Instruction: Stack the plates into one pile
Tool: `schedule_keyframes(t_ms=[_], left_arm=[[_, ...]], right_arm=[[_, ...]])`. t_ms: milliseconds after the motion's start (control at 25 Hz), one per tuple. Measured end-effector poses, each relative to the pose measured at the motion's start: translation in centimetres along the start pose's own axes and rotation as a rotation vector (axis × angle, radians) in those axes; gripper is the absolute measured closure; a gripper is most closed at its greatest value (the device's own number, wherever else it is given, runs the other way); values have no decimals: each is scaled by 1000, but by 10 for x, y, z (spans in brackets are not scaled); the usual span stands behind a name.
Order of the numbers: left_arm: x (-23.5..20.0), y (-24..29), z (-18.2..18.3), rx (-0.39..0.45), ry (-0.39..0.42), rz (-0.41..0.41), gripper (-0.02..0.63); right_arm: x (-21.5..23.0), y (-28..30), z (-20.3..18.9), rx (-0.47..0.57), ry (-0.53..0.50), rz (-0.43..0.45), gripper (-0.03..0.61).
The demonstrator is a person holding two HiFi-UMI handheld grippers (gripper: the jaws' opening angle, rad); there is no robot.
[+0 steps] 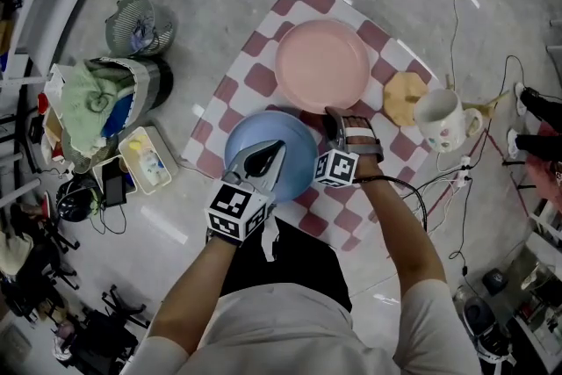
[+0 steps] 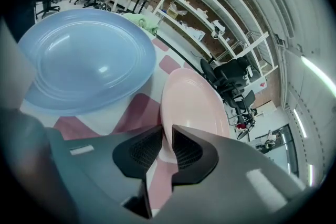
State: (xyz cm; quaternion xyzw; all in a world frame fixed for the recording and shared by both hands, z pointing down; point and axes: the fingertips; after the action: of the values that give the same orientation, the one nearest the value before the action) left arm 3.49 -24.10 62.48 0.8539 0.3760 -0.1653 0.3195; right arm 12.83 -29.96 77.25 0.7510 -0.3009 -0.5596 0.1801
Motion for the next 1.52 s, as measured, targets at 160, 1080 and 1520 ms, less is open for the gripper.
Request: schedule_keyframes(t_ms=[160,1080,1520], left_arm=[[3,-2,0,3,7,-1,607],[29,-66,6,68,73,-38,607],[48,-131,-14,87,113,-64,607]], right_arm=[[11,-1,10,25,19,-15,529],[24,-92,65,0,50,-93,535],[-33,-157,123,-1,45,-95,534]])
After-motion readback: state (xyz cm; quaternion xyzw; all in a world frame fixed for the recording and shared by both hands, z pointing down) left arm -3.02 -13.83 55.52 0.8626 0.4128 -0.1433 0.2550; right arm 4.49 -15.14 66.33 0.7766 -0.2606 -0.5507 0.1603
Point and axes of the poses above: the fingertips, and each gripper's own axes: y forward along the fingers, x to its right, z out of its top, and after that the axes turned 12 degrees about -z, right-handed
